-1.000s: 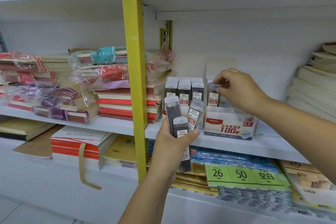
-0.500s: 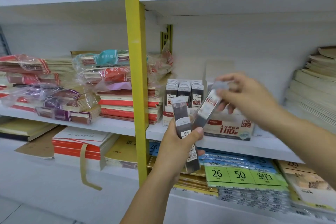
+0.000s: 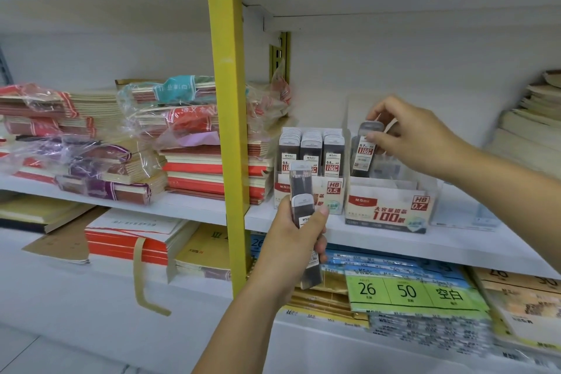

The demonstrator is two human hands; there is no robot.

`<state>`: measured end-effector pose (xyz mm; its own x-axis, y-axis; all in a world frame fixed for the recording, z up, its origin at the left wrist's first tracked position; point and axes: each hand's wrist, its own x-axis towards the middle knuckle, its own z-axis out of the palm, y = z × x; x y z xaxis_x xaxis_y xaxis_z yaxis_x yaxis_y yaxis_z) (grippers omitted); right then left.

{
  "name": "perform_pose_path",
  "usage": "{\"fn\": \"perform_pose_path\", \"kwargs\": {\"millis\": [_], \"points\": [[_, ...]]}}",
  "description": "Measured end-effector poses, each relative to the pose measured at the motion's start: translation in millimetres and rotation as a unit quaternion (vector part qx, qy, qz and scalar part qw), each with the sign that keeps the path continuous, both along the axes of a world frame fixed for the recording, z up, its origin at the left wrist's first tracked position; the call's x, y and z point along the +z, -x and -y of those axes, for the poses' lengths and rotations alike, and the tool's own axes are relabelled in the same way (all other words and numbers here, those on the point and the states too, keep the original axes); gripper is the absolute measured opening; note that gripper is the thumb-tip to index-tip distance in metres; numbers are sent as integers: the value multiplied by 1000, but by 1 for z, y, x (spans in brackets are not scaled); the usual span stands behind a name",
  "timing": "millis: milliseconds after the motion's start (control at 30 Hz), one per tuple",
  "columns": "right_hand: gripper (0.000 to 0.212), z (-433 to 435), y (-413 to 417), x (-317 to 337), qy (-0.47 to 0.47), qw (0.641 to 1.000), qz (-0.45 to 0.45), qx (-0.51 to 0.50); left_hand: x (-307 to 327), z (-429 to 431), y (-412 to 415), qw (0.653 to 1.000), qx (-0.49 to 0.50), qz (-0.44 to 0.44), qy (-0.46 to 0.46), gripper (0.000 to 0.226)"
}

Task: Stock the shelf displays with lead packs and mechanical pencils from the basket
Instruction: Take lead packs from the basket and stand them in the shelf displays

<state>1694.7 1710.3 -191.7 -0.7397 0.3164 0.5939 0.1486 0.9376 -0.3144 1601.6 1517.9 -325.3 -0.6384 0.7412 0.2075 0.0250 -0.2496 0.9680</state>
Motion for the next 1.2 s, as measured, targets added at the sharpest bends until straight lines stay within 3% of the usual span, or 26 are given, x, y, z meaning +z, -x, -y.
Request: {"fn": "perform_pose_path", "kwargs": {"millis": [233,333,400,500,600,733,867,967,1200], "points": [[23,-8,11,-14,-79,990,65,-93,2,5,5,997,-74,28,-1,19],[26,3,4,-15,-96,992,-2,-84,5,9,4,997,-74,-4,-21,18],[18,20,0,-13,-20,999,-32,-12,8,11,3,996,-78,-28,-25,20],[22,52,-2,-9,103,989,19,109,13,13,0,994,-88,-60,-23,21],[20,69,-1,-11,125,976,80,158,17,15,-5,992,-100,-71,-18,23],[12,67,-8,-14,233,954,41,186,20,20,-11,991,-109,-71,-18,23],[12,52,-20,-8,378,900,-22,215,19,28,-9,993,-100,-58,-12,18],[10,43,-29,-8,394,895,-47,205,18,31,-7,996,-73,-55,-12,15],[35,50,-36,-16,403,890,-54,207,24,26,-17,999,-12,-32,-18,12]]}}
